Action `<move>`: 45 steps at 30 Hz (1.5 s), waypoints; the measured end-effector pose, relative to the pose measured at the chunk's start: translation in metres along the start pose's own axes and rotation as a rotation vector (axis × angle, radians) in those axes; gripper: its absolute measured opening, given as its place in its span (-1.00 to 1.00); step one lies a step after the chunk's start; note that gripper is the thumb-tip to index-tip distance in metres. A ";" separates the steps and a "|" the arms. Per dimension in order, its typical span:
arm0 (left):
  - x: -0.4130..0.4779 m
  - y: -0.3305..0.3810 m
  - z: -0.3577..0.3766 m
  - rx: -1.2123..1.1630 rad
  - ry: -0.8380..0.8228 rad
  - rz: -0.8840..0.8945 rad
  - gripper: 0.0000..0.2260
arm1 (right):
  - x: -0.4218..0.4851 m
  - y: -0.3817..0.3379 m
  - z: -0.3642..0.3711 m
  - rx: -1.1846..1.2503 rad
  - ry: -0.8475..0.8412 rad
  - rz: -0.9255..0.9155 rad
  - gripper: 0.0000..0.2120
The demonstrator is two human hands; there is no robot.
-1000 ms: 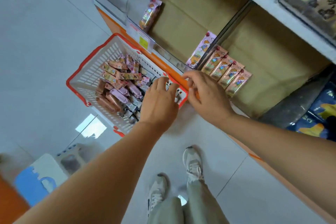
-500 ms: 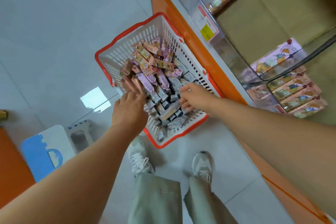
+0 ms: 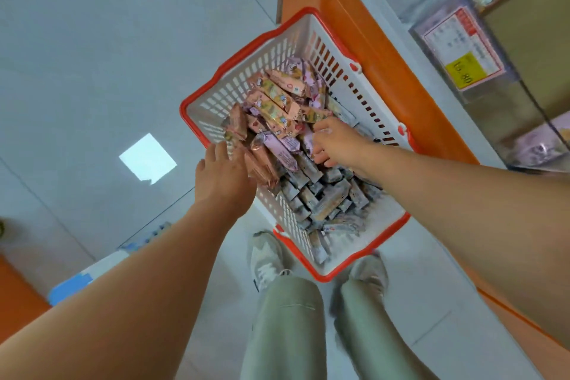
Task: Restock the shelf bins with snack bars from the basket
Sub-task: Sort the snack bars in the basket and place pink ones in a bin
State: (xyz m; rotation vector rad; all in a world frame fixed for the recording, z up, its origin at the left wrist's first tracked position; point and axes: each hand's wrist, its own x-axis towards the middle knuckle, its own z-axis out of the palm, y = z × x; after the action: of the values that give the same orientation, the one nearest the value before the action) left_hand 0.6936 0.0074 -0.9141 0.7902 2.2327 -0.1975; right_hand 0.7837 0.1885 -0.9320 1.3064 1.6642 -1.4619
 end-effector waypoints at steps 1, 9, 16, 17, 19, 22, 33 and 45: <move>0.006 -0.003 0.001 0.014 -0.003 -0.015 -0.44 | 0.009 -0.002 0.002 0.031 0.017 0.005 -0.63; 0.039 -0.009 0.023 0.021 0.022 -0.131 -0.33 | 0.062 -0.005 0.008 0.231 0.081 0.065 -0.52; 0.043 -0.004 0.029 0.038 0.051 -0.166 -0.36 | 0.086 -0.005 0.012 0.372 0.207 0.114 -0.71; 0.042 -0.004 0.028 0.059 0.035 -0.157 -0.38 | 0.084 -0.004 0.011 0.345 0.249 0.085 -0.76; 0.040 -0.004 0.022 0.114 -0.014 -0.135 -0.43 | 0.076 -0.002 0.008 0.235 0.319 0.003 -0.82; 0.036 -0.001 0.003 0.160 -0.084 -0.094 -0.57 | 0.048 -0.003 0.003 0.162 0.290 -0.098 -0.78; -0.013 0.088 -0.099 0.211 0.145 0.347 -0.50 | -0.082 -0.002 -0.041 0.108 0.455 -0.528 -0.61; -0.092 0.231 -0.113 0.364 0.394 0.887 -0.40 | -0.212 0.083 -0.126 0.339 0.986 -0.592 -0.60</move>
State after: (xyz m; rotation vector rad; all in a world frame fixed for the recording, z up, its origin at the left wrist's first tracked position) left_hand 0.8119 0.1887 -0.7475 2.0720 1.9743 -0.0060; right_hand 0.9607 0.2395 -0.7476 2.0484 2.6866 -1.5594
